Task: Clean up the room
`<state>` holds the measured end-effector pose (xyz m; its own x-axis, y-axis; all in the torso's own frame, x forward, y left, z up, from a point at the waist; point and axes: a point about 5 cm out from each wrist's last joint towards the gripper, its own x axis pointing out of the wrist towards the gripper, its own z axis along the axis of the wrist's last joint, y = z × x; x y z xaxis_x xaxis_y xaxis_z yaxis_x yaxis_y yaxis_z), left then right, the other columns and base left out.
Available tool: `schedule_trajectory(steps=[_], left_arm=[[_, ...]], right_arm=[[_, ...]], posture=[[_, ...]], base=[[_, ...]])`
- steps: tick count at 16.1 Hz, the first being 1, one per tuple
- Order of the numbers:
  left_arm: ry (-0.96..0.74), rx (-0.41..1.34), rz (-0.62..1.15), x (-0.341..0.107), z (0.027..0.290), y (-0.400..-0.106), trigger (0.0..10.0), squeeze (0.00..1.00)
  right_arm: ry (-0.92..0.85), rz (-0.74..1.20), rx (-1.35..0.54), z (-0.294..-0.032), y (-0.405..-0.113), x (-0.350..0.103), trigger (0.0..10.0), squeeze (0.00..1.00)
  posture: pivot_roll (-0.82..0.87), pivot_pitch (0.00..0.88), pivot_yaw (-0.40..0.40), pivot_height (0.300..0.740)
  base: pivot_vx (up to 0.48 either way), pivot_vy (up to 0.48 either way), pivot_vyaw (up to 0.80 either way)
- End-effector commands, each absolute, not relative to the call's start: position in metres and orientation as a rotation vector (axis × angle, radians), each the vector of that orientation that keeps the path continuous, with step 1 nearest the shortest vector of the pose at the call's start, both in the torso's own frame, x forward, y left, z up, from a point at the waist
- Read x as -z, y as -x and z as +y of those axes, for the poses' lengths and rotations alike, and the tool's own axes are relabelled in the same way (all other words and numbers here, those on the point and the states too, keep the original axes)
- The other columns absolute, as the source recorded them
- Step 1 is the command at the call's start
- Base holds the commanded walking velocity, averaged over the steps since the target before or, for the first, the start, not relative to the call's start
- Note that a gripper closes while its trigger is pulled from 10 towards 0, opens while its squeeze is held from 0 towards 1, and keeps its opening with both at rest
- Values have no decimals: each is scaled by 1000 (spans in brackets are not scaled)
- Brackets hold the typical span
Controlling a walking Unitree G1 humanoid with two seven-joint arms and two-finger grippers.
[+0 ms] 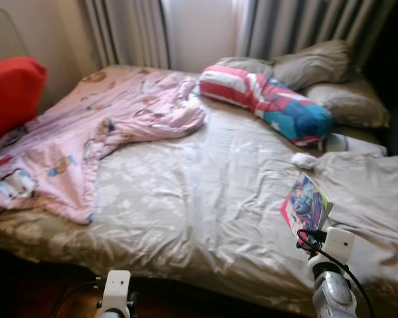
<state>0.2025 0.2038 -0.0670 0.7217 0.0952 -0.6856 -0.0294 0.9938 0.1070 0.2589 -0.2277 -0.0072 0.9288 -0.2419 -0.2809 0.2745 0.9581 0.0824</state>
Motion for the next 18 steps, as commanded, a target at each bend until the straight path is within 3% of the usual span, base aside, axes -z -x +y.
schedule_trajectory(steps=[1,4,7,18], left_arm=[[-86,-76,772,69,206,-199,10000,0],[-89,-80,770,68,207,-199,10000,0],[-85,-77,768,68,207,-199,10000,0],[-88,-91,771,70,209,-196,10000,0]], right_arm=[[-117,210,273,-230,-267,-3,10000,0],[-120,217,279,-230,-267,-3,10000,0],[-120,216,280,-230,-268,-4,10000,0],[-119,202,278,-228,-268,-4,10000,0]], posture=[[58,28,-30,740],[58,27,-29,740],[61,29,-28,740],[63,47,-28,740]], base=[[0,0,0],[0,0,0],[310,0,-673],[300,0,0]])
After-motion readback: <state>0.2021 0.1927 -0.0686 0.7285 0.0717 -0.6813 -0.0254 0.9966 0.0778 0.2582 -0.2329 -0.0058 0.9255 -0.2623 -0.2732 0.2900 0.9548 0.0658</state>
